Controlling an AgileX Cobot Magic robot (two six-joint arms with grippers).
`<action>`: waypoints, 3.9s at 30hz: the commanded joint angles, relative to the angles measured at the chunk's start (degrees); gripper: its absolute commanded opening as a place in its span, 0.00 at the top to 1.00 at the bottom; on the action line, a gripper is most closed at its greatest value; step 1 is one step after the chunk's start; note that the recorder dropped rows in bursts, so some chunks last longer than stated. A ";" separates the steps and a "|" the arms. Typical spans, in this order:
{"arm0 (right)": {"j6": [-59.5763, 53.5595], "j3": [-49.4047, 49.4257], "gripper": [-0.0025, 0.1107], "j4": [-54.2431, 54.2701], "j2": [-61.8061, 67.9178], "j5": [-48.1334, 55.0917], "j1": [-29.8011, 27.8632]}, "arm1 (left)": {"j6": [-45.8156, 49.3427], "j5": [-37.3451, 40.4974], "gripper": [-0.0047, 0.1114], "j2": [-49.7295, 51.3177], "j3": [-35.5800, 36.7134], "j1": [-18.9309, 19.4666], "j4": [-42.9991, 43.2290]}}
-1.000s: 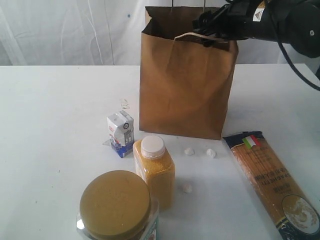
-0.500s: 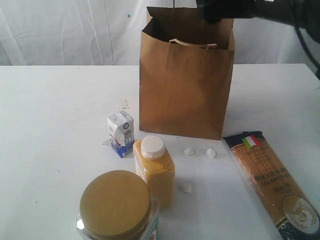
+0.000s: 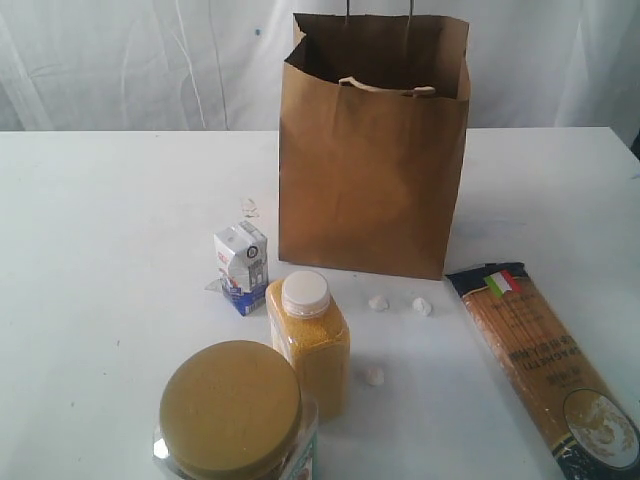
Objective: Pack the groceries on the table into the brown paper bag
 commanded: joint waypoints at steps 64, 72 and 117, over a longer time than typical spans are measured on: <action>-15.66 66.76 0.98 21.47 -66.04 -2.49 -25.87 | -0.35 -0.22 0.96 -0.24 0.22 -0.22 -0.58; -15.66 66.76 0.98 21.37 -66.04 -2.05 -25.88 | -0.35 -0.22 0.96 -0.24 0.22 -0.22 -0.58; -15.66 66.76 0.98 21.58 -66.04 -2.10 -25.88 | 3.18 -39.64 0.96 12.64 -23.97 -0.22 -7.31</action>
